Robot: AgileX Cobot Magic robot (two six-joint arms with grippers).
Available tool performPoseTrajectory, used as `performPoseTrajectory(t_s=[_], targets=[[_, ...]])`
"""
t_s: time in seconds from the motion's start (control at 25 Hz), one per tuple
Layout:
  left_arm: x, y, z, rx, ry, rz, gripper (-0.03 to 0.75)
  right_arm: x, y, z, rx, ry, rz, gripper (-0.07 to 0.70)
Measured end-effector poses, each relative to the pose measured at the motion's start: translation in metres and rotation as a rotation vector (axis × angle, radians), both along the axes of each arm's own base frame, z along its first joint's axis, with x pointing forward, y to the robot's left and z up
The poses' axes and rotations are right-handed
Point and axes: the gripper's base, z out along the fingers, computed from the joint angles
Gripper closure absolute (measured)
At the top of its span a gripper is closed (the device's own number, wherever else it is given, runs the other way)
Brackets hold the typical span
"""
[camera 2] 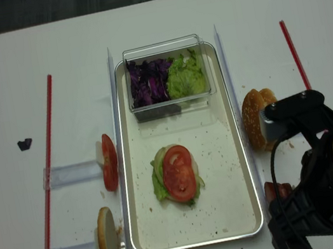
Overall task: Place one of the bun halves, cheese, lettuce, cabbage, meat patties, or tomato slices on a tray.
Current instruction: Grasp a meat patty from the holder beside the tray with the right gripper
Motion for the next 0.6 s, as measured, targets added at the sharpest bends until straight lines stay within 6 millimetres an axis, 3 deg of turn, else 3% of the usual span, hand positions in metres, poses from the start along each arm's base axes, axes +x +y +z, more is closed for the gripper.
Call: performPoseTrajectory(t_s=[0.48,0.6], targets=[[0.000,0.000,0.000,0.000,0.000,0.000,0.277,0.021,0.016,-0.028,-0.075,0.060,-0.016,-0.041],[0.000,0.000,0.000,0.000,0.000,0.000,0.276,0.026,0.020,-0.032,-0.074,0.053,-0.016,-0.008]])
